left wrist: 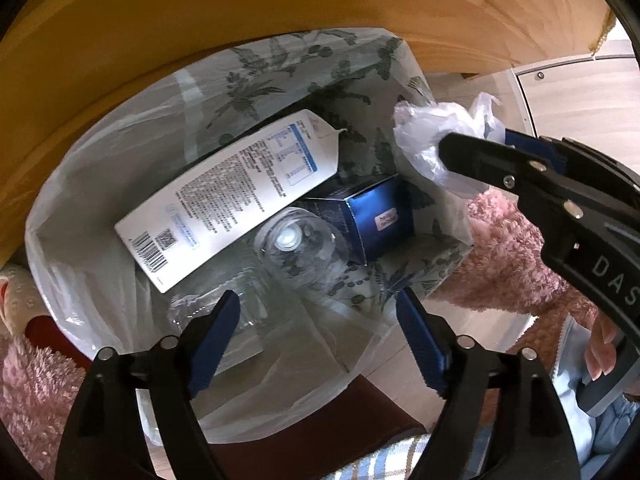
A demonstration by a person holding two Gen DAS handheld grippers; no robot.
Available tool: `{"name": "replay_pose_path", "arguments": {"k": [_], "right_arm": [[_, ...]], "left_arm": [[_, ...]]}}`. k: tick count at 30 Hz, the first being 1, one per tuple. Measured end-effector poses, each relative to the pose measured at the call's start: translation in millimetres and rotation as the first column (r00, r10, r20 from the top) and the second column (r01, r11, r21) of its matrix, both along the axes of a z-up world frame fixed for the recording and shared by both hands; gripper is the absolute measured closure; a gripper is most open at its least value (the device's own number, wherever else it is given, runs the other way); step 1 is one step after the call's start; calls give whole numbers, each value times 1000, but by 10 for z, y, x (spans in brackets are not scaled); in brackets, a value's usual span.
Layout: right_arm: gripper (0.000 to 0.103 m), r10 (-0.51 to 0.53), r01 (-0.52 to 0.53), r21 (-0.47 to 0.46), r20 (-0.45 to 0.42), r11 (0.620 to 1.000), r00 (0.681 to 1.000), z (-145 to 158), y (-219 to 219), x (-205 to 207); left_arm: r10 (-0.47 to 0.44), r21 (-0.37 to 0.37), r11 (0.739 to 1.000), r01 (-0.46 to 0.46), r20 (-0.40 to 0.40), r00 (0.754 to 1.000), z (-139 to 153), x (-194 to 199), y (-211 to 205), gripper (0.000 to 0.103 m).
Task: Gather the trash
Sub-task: 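Open the left tool to drop the cup while the right tool opens to release the wrapper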
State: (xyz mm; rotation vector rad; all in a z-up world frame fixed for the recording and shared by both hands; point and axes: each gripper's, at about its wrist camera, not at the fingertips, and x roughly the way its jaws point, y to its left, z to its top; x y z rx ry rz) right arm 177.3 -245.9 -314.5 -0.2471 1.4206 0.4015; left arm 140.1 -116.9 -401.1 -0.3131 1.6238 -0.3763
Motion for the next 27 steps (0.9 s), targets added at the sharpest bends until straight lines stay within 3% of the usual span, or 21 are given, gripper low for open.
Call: {"name": "replay_pose_path", "arguments": {"k": [4,10,13,19,24,27], "right_arm": [[76,-2,2,-5,-1,1000,1000,-14,7,2],[75,-5,5,0,-6,1000,1000,-23,6,-3],[69,-8,8,2,-10,1000,1000,-23,-9,0],[47,-7,7,2,3,1000,1000,-11,2,-13],[20,-17,17,-18,18,1000,1000,-9,1,-3],[14,-22,22,-11,12,1000,1000,-19,-6,-1]], "left_arm": [[24,26,999,-24,13,1000,30,5,70,15],[31,55,998,-33,32,999,58,-1,89,11],[34,67,997,-36,38,999,58,3,94,11],[37,69,997,-39,36,999,56,1,101,11],[36,78,996,-39,39,999,57,-3,99,11],[37,82,996,-40,39,999,55,-4,108,11]]}}
